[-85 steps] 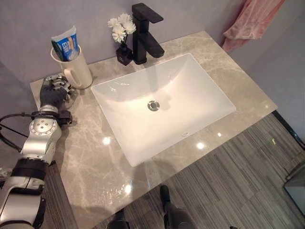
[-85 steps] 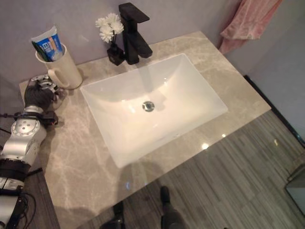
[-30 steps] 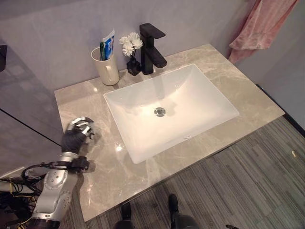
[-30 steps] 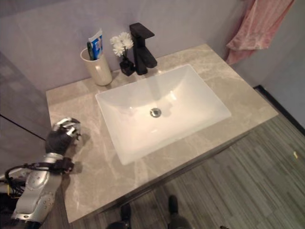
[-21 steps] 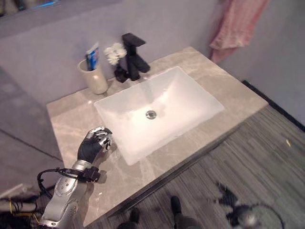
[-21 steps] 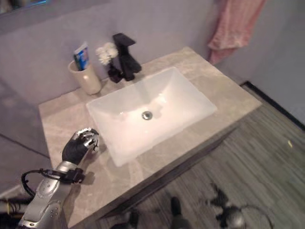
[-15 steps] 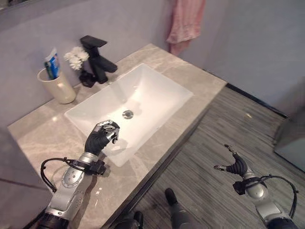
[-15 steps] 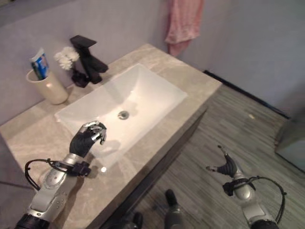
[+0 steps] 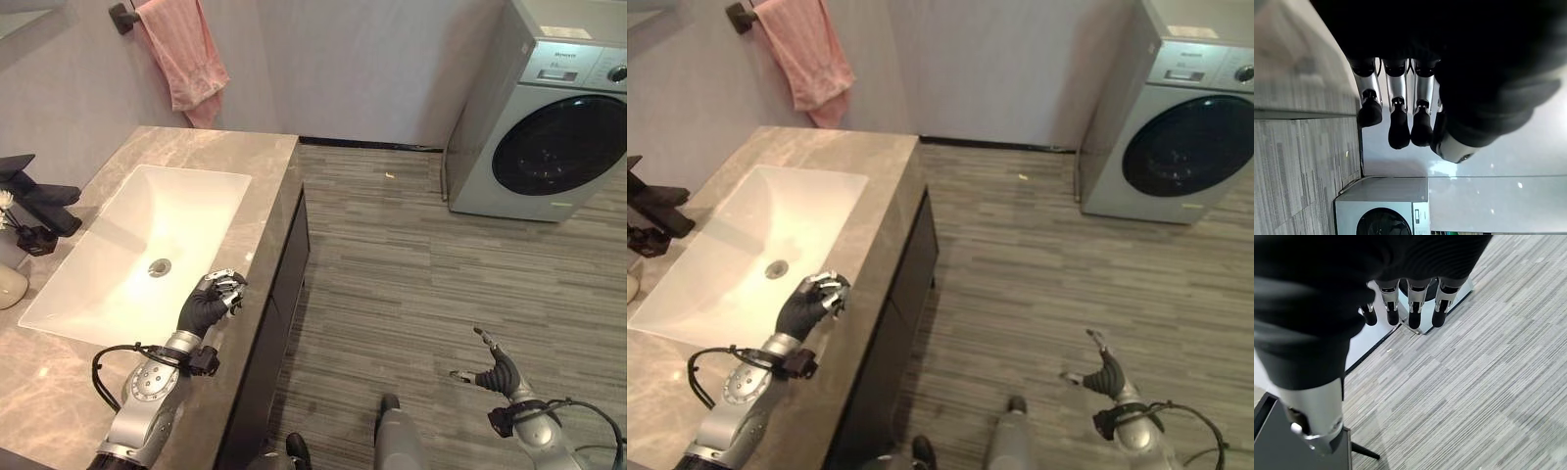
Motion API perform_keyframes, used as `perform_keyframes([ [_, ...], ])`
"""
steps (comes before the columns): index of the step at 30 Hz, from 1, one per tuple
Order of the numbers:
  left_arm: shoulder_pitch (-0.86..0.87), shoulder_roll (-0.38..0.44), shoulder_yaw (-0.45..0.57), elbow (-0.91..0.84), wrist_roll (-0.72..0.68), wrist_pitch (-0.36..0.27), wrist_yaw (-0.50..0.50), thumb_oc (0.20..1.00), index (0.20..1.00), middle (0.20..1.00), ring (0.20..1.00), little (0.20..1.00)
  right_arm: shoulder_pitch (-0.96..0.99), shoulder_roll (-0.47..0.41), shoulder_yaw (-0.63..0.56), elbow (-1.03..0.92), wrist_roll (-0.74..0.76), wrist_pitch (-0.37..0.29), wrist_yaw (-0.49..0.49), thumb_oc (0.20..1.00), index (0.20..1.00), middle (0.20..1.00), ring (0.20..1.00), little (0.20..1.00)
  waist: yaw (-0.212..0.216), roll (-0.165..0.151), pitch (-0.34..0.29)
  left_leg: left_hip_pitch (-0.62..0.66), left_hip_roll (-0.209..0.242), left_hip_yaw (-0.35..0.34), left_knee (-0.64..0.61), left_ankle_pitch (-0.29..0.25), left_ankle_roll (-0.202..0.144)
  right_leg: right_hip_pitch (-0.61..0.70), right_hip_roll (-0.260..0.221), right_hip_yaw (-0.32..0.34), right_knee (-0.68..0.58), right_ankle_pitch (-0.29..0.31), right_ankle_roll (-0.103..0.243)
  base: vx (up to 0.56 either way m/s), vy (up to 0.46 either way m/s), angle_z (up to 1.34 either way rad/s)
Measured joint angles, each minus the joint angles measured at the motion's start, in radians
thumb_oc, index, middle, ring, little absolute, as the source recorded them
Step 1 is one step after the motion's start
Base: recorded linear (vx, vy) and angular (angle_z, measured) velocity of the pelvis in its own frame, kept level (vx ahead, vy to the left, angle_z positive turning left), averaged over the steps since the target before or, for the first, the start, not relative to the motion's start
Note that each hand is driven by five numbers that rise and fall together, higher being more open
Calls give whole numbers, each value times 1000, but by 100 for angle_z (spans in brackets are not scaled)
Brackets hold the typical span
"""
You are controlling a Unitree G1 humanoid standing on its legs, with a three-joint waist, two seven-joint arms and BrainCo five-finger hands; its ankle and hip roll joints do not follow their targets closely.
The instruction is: Put brush and paste in cup on sink, flatten towel.
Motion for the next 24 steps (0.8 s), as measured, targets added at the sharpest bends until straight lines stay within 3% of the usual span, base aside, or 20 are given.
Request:
perform_keyframes([
  [1,5,-21,-11,11,1,20,-1,200,200,200,200,200,-31,-1,4,2,0,0,0,1000,1000,1000,1000,1000,-3,16,-9,5,25,-33,-26,4,-4,19,46,-4,-77,9,-3,-3,-256,-66],
  [4,6,-76,2,23,-1,21,1,200,200,200,200,200,-34,-8,9,3,0,3,-1,1000,1000,1000,1000,1000,-5,48,-33,39,100,-12,-69,50,-93,65,110,-29,-159,56,-33,46,-240,-53],
  [7,4,-140,2,102,-3,25,6,200,200,200,200,200,14,-38,18,7,-2,6,-1,1000,1000,1000,1000,1000,-11,53,-60,46,155,-16,-62,43,-105,60,169,-21,-122,26,-77,65,-346,-8],
  [12,4,-159,-8,248,11,59,23,200,200,200,200,200,38,-55,23,25,-10,8,0,1000,1000,1000,1000,1000,-8,17,-66,5,180,-58,46,73,-114,64,195,-35,-102,-15,-130,11,-126,10],
  [14,24,-158,-9,274,28,65,43,200,200,200,200,200,33,-57,25,34,-10,8,-5,1000,1000,1000,1000,1000,4,2,-67,-4,170,-81,78,104,-121,80,189,-33,-109,-18,-136,19,-37,6],
  [15,9,-158,-29,310,40,59,55,200,200,200,200,200,11,-42,30,94,-8,13,-16,1000,1000,1000,1000,1000,8,-19,-56,-52,143,-174,157,107,-139,89,180,-11,-121,-15,-151,27,7,10],
  [16,1,-168,-42,347,50,60,59,200,200,200,200,200,6,-34,30,107,-2,25,-14,1000,1000,1000,1000,1000,23,-28,-55,-67,103,-232,137,88,-151,97,159,-1,-142,-7,-162,74,33,9],
  [18,11,-167,-58,395,91,63,70,200,200,200,200,200,4,-22,31,121,30,24,-19,1000,1000,1000,1000,1000,22,-21,-56,-77,54,-223,46,91,-145,100,146,10,-167,5,-146,63,69,-3],
  [21,38,-178,-76,478,141,57,86,200,200,200,200,200,-11,39,57,204,87,13,-13,1000,1000,1000,1000,1000,19,10,-72,-36,29,-211,-13,88,-116,118,167,16,-187,12,-134,72,129,-32],
  [22,-6,-236,-104,718,167,72,92,200,200,200,200,200,-93,110,55,440,182,18,-10,1000,1000,1000,1000,1000,15,40,-98,27,18,-199,-92,81,-71,123,185,41,-187,16,-122,56,107,-52],
  [24,0,-251,-124,795,194,97,93,200,200,200,200,200,-96,149,102,486,225,33,-1,1000,1000,1000,1000,1000,13,35,-96,36,1,-172,-110,87,-60,108,166,53,-174,17,-102,42,58,-39],
])
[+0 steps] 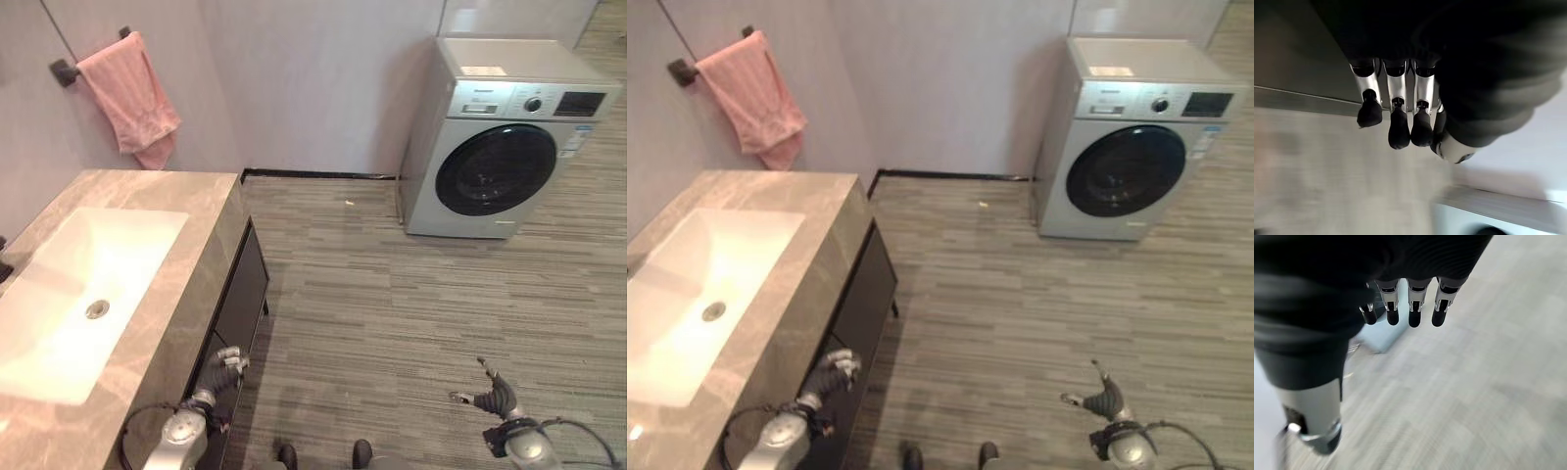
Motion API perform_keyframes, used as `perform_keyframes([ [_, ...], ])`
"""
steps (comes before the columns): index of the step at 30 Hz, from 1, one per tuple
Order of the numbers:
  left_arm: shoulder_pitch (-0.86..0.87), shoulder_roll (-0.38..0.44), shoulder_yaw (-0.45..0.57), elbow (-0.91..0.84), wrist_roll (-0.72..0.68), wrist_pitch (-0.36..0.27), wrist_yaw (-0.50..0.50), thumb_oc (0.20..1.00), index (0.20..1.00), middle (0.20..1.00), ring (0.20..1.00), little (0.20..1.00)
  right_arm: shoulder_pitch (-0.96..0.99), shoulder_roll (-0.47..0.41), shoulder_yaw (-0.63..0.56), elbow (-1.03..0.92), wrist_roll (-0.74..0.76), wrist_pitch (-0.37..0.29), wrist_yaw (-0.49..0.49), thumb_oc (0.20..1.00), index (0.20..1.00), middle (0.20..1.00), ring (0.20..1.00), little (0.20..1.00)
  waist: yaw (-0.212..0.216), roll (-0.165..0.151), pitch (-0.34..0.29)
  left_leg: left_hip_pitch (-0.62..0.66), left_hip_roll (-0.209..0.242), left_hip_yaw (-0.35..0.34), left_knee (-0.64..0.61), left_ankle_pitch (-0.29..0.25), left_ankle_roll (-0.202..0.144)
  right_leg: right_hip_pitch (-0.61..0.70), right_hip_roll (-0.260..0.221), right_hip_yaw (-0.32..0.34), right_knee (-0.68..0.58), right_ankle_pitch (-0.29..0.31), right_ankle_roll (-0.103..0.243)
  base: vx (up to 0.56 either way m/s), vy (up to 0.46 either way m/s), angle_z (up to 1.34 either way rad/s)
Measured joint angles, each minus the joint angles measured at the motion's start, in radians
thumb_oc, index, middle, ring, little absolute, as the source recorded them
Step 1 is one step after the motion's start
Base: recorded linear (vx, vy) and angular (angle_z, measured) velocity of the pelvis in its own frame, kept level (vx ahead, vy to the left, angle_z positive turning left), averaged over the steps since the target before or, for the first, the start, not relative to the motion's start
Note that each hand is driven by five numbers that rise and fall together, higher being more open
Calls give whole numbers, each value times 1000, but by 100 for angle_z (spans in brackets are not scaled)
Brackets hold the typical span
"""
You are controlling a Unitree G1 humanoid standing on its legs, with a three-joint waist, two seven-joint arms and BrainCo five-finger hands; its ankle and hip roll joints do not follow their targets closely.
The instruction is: Put brush and paste in cup on sink, flatten towel.
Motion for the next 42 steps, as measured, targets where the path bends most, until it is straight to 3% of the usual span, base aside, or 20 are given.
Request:
perform_keyframes([
  [1,-12,-10,-3,60,23,-4,-2,200,200,200,200,200,-14,16,27,50,12,-1,2,1000,1000,1000,1000,1000,-5,-6,-1,1,-6,7,-3,1,5,-2,-6,8,4,5,11,15,18,-23],
  [2,-23,-20,-1,123,51,11,3,489,489,489,489,489,-19,34,47,75,16,17,15,1000,1000,1000,1000,1000,-6,-11,-4,1,-11,14,-4,1,8,-7,-11,19,6,3,18,9,-22,-13],
  [3,-10,-17,1,131,84,23,8,1000,1000,1000,1000,1000,-18,41,78,64,31,20,27,1000,1000,1000,1000,1000,-16,-15,-2,-1,-19,18,-6,1,11,-13,-20,21,13,0,24,30,-40,-18],
  [5,-17,-38,69,204,91,19,32,1000,1000,1000,1000,1000,-25,47,85,64,31,19,47,1000,1000,1000,1000,1000,14,-18,-3,24,-15,62,-19,-4,12,-10,-27,15,4,-2,28,80,-81,-41],
  [10,3,-39,120,230,90,29,40,1000,1000,1000,1000,1000,-22,47,75,96,31,20,68,1000,1000,1000,1000,1000,22,-17,-9,53,13,41,-25,-14,-5,44,4,-10,-42,6,20,33,-67,4],
  [14,-30,-39,118,246,166,33,61,1000,1000,1000,1000,1000,-30,47,68,183,85,19,90,1000,1000,1000,1000,1000,22,-17,-8,41,27,7,-12,-9,-12,63,19,-40,-54,11,0,8,-54,19],
  [17,-44,-22,57,239,240,33,75,1000,1000,1000,1000,1000,-32,44,59,203,118,19,104,1000,1000,1000,1000,1000,17,-16,-8,34,38,7,-7,-10,-14,58,30,-40,-51,10,-4,13,-65,2],
  [25,-74,1,88,312,246,36,78,1000,1000,1000,1000,1000,-25,18,31,208,114,14,118,1000,1000,1000,1000,1000,-24,-62,24,-22,66,-18,55,-43,-43,-73,66,-12,208,-126,-53,13,-115,5],
  [26,-68,7,90,312,245,35,79,1000,1000,1000,1000,1000,-15,9,29,218,119,13,117,1000,1000,1000,1000,1000,-23,-62,28,-36,77,-16,92,-36,-92,-95,79,-13,248,-148,-74,12,-115,29],
  [27,-92,27,90,312,245,33,79,1000,1000,1000,1000,1000,-25,17,19,232,121,10,116,1000,1000,1000,1000,1000,-34,-95,41,-108,60,-23,215,-53,-109,-117,70,9,266,-166,-102,87,-73,40],
  [28,-115,30,88,317,244,37,82,1000,1000,1000,1000,1000,-36,17,9,255,122,15,114,1000,1000,1000,1000,1000,-41,-107,61,-166,57,-25,323,-54,-108,-116,65,0,266,-167,-107,89,-73,35],
  [30,-140,14,89,333,237,35,86,1000,1000,1000,1000,1000,-60,7,-6,327,133,15,102,1000,1000,1000,1000,1000,-17,-119,104,-285,54,-64,535,-2,-129,-81,75,-2,235,-160,-126,195,13,8],
  [31,-147,8,89,337,235,34,90,1000,1000,1000,1000,1000,-73,4,-7,347,140,20,98,1000,1000,1000,1000,1000,-6,-117,119,-296,50,-74,524,-10,-120,-60,74,4,221,-154,-127,253,61,-12],
  [32,-131,0,90,357,234,33,99,1000,1000,1000,1000,1000,-72,3,-18,345,151,17,85,1000,1000,1000,1000,1000,-12,-109,110,-275,52,-50,289,-8,-111,-41,82,8,160,-153,-126,261,111,-27],
  [33,-127,-1,91,364,234,34,103,1000,1000,1000,1000,1000,-84,2,-20,348,152,16,81,1000,1000,1000,1000,1000,-12,-97,109,-279,56,-42,199,7,-105,-23,88,7,128,-149,-127,364,159,-18],
  [36,-127,-4,88,354,234,34,113,1000,1000,1000,1000,1000,-85,10,-5,347,151,18,76,1000,1000,1000,1000,1000,-3,-68,116,-296,99,-27,46,47,-116,19,126,20,55,-126,-103,324,219,-20],
  [38,-116,-8,88,323,235,34,117,1000,1000,1000,1000,1000,-104,11,15,346,148,21,78,1000,1000,1000,1000,1000,12,-41,123,-312,99,-18,135,38,-100,42,147,60,67,-127,-96,397,353,-56],
  [42,-119,-14,91,323,236,32,118,1000,1000,1000,1000,1000,-140,20,14,323,139,21,74,1000,1000,1000,1000,1000,13,-33,103,-256,-3,17,163,47,5,100,120,133,65,-153,-82,248,272,-55],
])
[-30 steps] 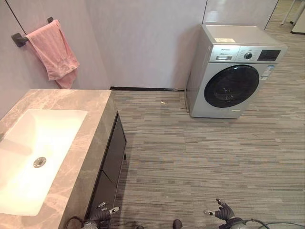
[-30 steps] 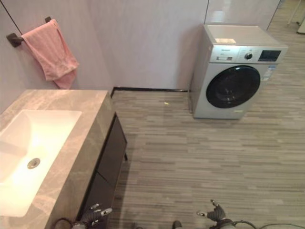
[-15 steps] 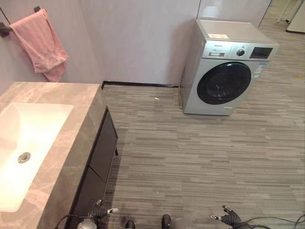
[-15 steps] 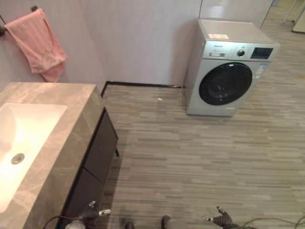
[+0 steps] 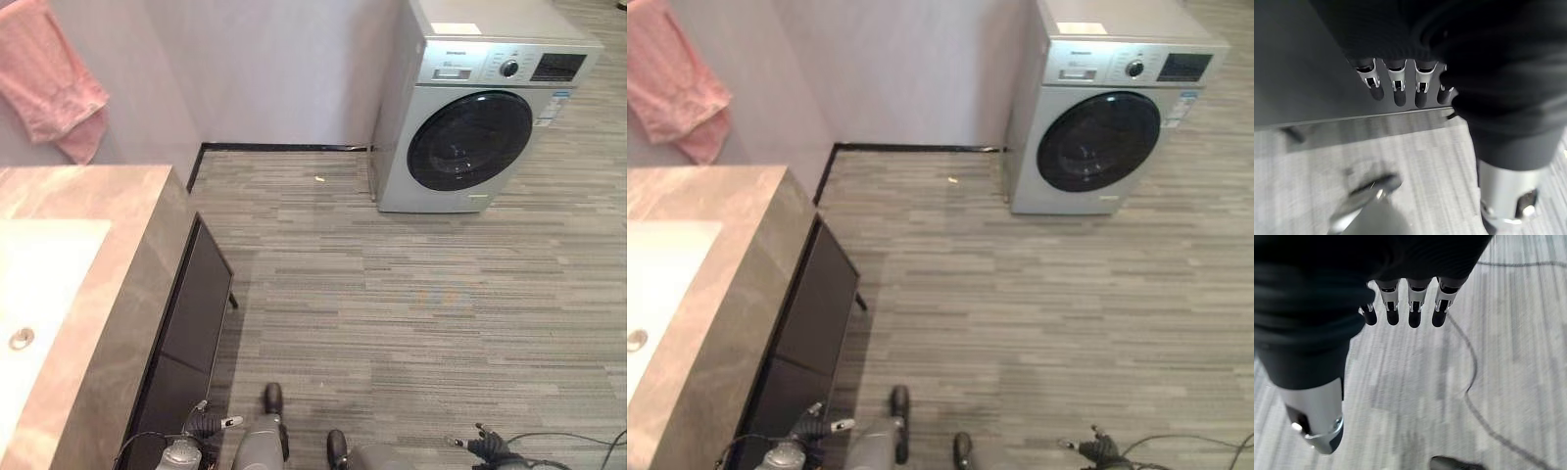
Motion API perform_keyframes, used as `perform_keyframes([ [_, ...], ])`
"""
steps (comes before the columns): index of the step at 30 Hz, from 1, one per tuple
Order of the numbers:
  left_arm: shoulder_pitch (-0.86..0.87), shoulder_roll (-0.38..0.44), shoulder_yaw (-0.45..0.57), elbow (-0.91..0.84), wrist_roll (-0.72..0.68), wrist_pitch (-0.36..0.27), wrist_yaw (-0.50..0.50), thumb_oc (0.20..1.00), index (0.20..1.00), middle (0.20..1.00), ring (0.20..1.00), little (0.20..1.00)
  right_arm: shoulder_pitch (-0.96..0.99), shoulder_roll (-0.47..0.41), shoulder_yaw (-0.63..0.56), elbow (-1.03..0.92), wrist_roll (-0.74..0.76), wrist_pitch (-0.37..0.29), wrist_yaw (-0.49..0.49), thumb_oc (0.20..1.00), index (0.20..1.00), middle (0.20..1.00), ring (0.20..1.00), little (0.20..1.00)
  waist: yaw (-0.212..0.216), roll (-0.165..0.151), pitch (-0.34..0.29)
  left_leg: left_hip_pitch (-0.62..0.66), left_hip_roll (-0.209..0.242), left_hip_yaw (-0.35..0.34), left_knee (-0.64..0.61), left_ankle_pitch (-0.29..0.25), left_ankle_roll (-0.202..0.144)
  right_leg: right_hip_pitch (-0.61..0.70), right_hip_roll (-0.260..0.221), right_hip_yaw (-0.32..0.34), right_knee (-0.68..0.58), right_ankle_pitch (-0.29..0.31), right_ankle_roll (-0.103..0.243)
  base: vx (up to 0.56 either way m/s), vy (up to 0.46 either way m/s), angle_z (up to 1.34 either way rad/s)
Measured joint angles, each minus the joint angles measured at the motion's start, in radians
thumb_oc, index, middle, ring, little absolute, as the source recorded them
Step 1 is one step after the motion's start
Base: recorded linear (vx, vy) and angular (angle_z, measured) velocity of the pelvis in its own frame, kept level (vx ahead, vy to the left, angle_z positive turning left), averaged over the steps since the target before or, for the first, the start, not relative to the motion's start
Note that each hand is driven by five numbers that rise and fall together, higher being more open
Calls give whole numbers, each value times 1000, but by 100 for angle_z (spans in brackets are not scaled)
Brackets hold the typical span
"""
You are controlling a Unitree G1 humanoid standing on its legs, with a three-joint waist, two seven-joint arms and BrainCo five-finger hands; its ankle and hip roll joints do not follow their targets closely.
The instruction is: Put brush and paste in cup on sink, flatten towel.
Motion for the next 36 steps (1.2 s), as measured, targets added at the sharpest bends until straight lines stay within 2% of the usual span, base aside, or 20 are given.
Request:
perform_keyframes([
  [1,7,-2,-1,-12,0,-1,0,1000,1000,1000,1000,1000,18,-1,2,-33,-29,0,-12,1000,1000,1000,1000,1000,-3,29,-27,35,8,33,-66,44,57,11,2,-6,59,-55,51,217,271,-42],
  [2,-5,23,-5,-22,2,-5,7,1000,1000,1000,1000,1000,24,31,24,-62,-35,3,-14,1000,1000,1000,1000,1000,-1,-32,-56,51,-46,49,-28,-11,82,-5,-54,-9,148,-108,82,273,316,-29],
  [4,-18,18,-4,-34,1,-6,19,1000,1000,1000,1000,1000,26,49,28,-126,-50,-1,-14,1000,1000,1000,1000,1000,-2,-61,-74,91,-100,52,-7,-84,112,-32,-111,-22,306,-139,94,217,233,9],
  [5,-7,11,-4,-56,-5,-9,8,1000,1000,1000,1000,1000,31,76,28,-130,-50,-1,-11,1000,1000,1000,1000,1000,14,-64,-95,104,-124,58,20,-126,107,-60,-144,-32,414,-141,102,119,134,15],
  [9,5,-25,-13,-82,-6,-10,8,1000,1000,1000,1000,1000,37,111,32,-122,-39,0,-3,1000,1000,1000,1000,1000,24,-69,-100,105,-156,57,51,-160,129,-71,-189,-25,442,-109,156,178,193,8],
  [10,3,-30,-12,-78,-6,-9,8,1000,1000,1000,1000,1000,35,112,39,-118,-38,0,3,1000,1000,1000,1000,1000,25,-62,-93,113,-153,48,52,-174,150,-85,-187,-31,491,-93,173,78,119,2],
  [13,21,-32,-33,-75,-1,-5,-2,1000,1000,1000,1000,1000,54,107,45,-117,-38,2,11,1000,1000,1000,1000,1000,18,-51,-87,151,-156,51,47,-185,166,-166,-195,-14,681,-25,166,23,42,-2],
  [17,20,-30,-38,-76,-1,-5,-3,1000,1000,1000,1000,1000,65,101,45,-115,-38,2,11,1000,1000,1000,1000,1000,22,-38,-86,134,-152,50,59,-182,170,-111,-192,-13,561,-83,178,111,42,-5],
  [18,20,-30,-38,-73,1,-6,-3,1000,1000,1000,1000,1000,68,95,42,-124,-37,3,12,1000,1000,1000,1000,1000,17,-37,-84,140,-153,38,55,-204,196,-115,-180,-15,562,-90,178,355,113,-14],
  [20,13,-30,-32,-32,4,-4,-11,1000,1000,1000,1000,1000,74,72,27,-181,-28,-4,10,1000,1000,1000,1000,1000,-7,-18,-41,169,-136,13,39,-193,200,-169,-142,-19,585,-122,142,195,12,-22],
  [21,-13,-34,-29,22,7,-4,-8,1000,1000,1000,1000,1000,62,60,30,-198,-27,-5,8,1000,1000,1000,1000,1000,-3,0,-23,167,-116,13,34,-194,204,-261,-140,-95,532,-135,141,158,-57,-46],
  [22,-33,-34,-30,60,9,0,-8,1000,1000,1000,1000,1000,49,58,27,-194,-26,-7,8,1000,1000,1000,1000,1000,-5,18,-2,170,-87,28,29,-192,206,-307,-127,-152,390,-126,146,199,-81,-60],
  [23,-40,-23,-27,76,12,5,-8,1000,1000,1000,1000,1000,43,59,39,-201,-27,-4,8,1000,1000,1000,1000,1000,-12,8,8,163,-81,27,18,-185,186,-372,-101,-130,254,-80,146,150,-64,1],
  [24,-47,-11,-19,77,15,7,-9,1000,1000,1000,1000,1000,67,59,49,-206,-27,-3,8,1000,1000,1000,1000,1000,-41,-22,20,171,-91,15,15,-180,165,-415,-115,-89,178,-30,171,235,-107,74],
  [25,-46,-8,7,71,32,5,-8,1000,1000,1000,1000,1000,107,62,49,-191,-27,5,8,1000,1000,1000,1000,1000,-58,-61,18,174,-113,1,19,-177,169,-457,-158,-63,106,39,195,230,-121,101],
  [29,-14,-19,76,65,32,6,-8,1000,1000,1000,1000,1000,119,61,37,-205,-29,16,9,1000,1000,1000,1000,1000,-54,-98,16,213,-95,-30,55,-226,119,-453,-231,-60,3,197,200,253,-158,34],
  [33,35,-11,74,44,-2,7,-2,1000,1000,1000,1000,1000,144,60,17,-244,-30,14,12,1000,1000,1000,1000,1000,-57,-114,-1,283,-59,-62,56,-292,37,-304,-243,-44,-28,225,200,235,-158,12],
  [34,31,-23,67,44,-5,7,-2,1000,1000,1000,1000,1000,145,54,15,-233,-30,15,12,1000,1000,1000,1000,1000,-60,-93,-8,293,-31,-79,60,-306,7,-290,-208,-39,-29,265,186,259,-220,50],
  [35,16,-35,44,43,-6,6,-7,1000,1000,1000,1000,1000,149,47,6,-219,-29,14,11,1000,1000,1000,1000,1000,-71,-74,-17,292,0,-92,65,-305,-6,-287,-172,-42,-9,264,181,259,-221,54],
  [36,4,-51,35,45,-9,6,-8,1000,1000,1000,1000,1000,129,38,4,-188,-28,16,12,1000,1000,1000,1000,1000,-73,-43,-31,299,53,-99,54,-302,-30,-287,-124,-42,26,235,146,207,-230,45],
])
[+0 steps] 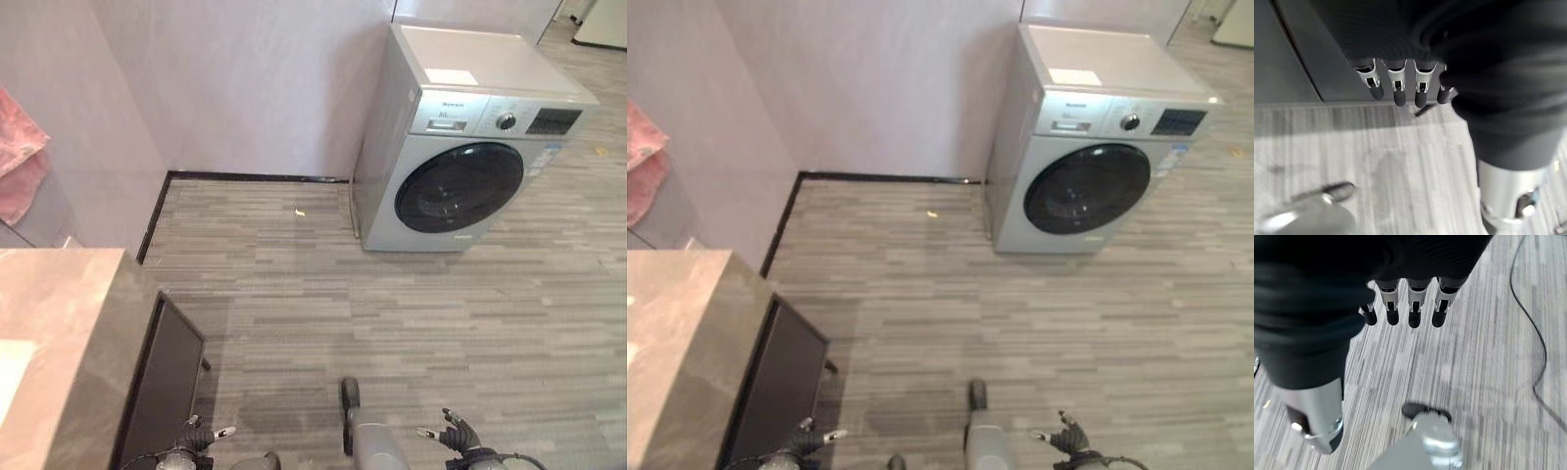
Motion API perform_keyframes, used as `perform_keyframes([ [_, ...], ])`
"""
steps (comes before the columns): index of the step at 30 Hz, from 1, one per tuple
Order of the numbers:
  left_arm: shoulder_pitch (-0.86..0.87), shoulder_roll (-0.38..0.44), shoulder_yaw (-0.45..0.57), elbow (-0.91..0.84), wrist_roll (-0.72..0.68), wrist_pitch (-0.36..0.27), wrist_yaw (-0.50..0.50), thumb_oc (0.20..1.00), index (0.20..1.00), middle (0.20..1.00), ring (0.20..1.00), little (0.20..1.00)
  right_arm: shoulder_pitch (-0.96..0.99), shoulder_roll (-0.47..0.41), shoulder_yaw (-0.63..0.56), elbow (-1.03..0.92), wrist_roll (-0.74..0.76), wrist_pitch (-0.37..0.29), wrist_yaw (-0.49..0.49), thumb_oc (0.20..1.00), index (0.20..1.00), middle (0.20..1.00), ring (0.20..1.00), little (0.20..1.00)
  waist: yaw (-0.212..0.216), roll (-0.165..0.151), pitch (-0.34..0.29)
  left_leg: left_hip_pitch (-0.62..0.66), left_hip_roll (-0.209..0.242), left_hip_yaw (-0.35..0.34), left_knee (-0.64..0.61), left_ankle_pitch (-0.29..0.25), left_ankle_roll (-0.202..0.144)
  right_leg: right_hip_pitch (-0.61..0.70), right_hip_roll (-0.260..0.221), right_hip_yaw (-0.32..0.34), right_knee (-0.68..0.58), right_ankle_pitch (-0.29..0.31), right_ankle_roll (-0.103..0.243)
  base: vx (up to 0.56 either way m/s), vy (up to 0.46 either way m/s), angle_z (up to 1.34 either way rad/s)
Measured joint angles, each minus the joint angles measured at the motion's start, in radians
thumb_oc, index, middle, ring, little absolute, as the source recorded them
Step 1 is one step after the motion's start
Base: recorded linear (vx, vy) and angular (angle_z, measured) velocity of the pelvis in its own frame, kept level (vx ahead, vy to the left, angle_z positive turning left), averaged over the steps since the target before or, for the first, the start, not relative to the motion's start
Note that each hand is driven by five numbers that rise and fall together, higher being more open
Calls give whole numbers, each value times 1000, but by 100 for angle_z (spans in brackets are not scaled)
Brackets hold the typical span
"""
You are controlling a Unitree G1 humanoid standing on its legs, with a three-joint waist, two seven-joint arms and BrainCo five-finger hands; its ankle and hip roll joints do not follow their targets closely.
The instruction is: Put brush and paste in cup on sink, flatten towel.
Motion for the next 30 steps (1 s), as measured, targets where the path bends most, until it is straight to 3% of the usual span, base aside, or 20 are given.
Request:
perform_keyframes([
  [2,-18,-10,1,-12,-1,-2,-1,1000,1000,1000,1000,1000,-22,-9,-2,16,0,0,-1,1000,1000,1000,1000,1000,-6,-6,-2,8,16,-18,4,26,-27,2,27,-24,38,-29,-54,191,-243,21],
  [6,-58,-8,-3,-18,-2,-6,-1,1000,1000,1000,1000,1000,-53,-34,15,-13,-1,1,-1,1000,1000,1000,1000,1000,-15,-1,-7,15,78,-42,-19,45,-54,-12,71,-74,92,-98,-95,120,-150,24],
  [9,-63,-1,0,-19,-2,-4,0,1000,1000,1000,1000,1000,-68,-42,17,-59,-1,-5,-1,1000,1000,1000,1000,1000,-14,-2,-8,22,99,-40,-45,60,-73,-45,86,-95,148,-134,-118,87,-100,6],
  [17,-60,22,-5,-18,0,3,9,1000,1000,1000,1000,1000,-63,-47,61,-70,-4,-3,0,1000,1000,1000,1000,1000,-16,6,-7,9,111,-33,-57,46,-101,-117,86,-102,261,-207,-129,84,-73,4],
  [21,-68,30,-5,-16,1,3,44,1000,1000,1000,1000,1000,-48,-46,67,-44,-4,-1,0,1000,1000,1000,1000,1000,-17,21,-2,30,120,-38,-95,-6,-113,-147,86,-105,330,-237,-128,85,-99,0],
  [26,-69,27,-55,-46,11,11,49,1000,1000,1000,1000,1000,-30,-43,84,-34,-23,0,1,1000,1000,1000,1000,1000,-19,37,-11,27,136,-36,-78,-2,-106,-155,105,-115,348,-258,-121,80,-112,0],
  [30,-54,18,-97,-119,10,7,51,1000,1000,1000,1000,1000,-34,-36,83,21,-24,-6,-5,1000,1000,1000,1000,1000,-16,49,-23,23,145,-41,-41,27,-97,-138,117,-114,342,-271,-144,88,-147,-2],
])
